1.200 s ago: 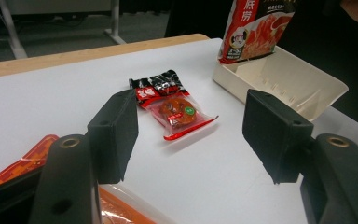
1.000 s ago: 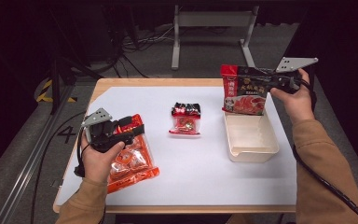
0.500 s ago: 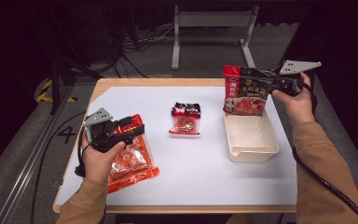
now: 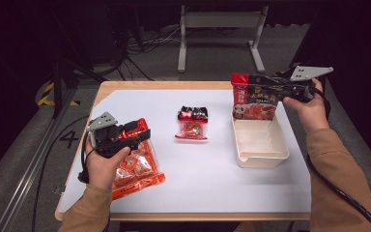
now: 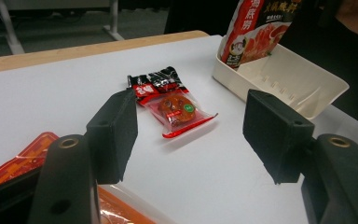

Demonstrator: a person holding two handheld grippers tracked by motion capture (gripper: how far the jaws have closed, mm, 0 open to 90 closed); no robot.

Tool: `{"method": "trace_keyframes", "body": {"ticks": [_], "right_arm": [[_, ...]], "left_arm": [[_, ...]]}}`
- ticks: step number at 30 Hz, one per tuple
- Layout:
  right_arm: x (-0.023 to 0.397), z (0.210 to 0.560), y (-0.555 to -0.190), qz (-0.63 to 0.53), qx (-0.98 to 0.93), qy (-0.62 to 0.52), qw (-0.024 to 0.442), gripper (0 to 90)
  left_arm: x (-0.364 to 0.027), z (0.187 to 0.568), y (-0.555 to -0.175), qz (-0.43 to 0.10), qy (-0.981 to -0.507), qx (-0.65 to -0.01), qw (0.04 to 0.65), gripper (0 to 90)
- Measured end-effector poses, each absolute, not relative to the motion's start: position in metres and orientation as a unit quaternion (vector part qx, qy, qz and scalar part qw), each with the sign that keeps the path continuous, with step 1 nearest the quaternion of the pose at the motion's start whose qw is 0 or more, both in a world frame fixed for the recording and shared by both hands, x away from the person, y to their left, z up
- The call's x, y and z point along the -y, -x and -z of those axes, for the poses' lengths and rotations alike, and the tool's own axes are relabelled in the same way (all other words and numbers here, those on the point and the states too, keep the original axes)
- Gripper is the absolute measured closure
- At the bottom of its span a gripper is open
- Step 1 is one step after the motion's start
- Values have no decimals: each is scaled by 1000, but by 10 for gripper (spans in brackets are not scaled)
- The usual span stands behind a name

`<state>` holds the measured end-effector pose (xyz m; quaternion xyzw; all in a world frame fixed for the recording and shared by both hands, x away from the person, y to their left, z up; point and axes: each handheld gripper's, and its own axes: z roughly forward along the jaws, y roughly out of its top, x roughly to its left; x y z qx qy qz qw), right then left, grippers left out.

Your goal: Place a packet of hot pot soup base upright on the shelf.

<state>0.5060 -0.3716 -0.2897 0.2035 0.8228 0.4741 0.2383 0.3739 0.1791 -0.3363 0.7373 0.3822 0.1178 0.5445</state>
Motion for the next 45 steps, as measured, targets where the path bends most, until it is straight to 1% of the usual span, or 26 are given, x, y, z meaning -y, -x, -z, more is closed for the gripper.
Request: {"method": "trace_keyframes", "body": {"ticks": [4,10,16,25,28,29,30,32,36,39,41,45], "right_arm": [[367,304,-508,-451,-836,-207,232,802],[377,321,-507,-472,-817,-234,234,797],[384,328,-503,-467,-814,-255,235,795],[384,329,-503,-463,-810,-273,234,783],[383,327,-502,-459,-810,-280,236,740],[382,327,-502,-460,-808,-283,234,705],[382,327,-502,-460,-808,-283,234,705],[381,326,-500,-465,-797,-303,240,549],[382,322,-496,-499,-767,-325,239,349],[384,314,-492,-502,-761,-326,251,320],[385,307,-489,-498,-761,-323,263,316],[385,298,-484,-506,-756,-316,271,307]], "left_arm": [[-180,336,-374,-118,-737,-382,545,366],[-180,338,-376,-117,-737,-384,544,366],[-178,339,-376,-116,-739,-383,542,365],[-180,340,-376,-114,-738,-385,543,364],[-180,340,-376,-109,-740,-385,541,362],[-179,341,-377,-109,-739,-385,542,362],[-179,341,-377,-109,-739,-385,542,361],[-179,344,-377,-106,-742,-384,539,361],[-179,345,-376,-111,-741,-384,540,365],[-177,345,-376,-107,-745,-380,537,363],[-176,347,-377,-104,-748,-379,535,361],[-176,348,-379,-102,-750,-379,533,361]]}}
